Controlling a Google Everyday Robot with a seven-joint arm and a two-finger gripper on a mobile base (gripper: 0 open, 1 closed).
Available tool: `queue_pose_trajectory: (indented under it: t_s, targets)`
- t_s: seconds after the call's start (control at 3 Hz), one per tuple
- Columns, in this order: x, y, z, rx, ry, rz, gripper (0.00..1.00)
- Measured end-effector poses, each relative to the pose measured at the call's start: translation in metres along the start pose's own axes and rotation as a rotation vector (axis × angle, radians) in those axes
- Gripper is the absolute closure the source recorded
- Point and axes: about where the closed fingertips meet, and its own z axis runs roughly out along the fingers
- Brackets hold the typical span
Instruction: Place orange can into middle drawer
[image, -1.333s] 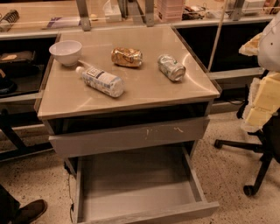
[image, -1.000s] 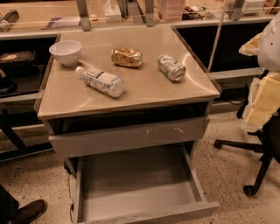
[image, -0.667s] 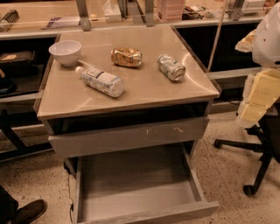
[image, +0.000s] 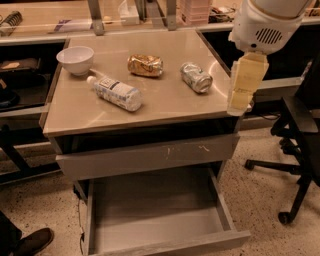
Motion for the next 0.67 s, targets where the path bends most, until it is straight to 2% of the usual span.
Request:
queue_pose_trajectory:
  t_s: [0.33, 0.67]
  targets:
    - [-0.023, -0.026, 0.010, -0.003, -0.039, 0.009, 0.00]
    - [-0.054, -0.066, 0.027, -0.013, -0.057, 0.023, 0.00]
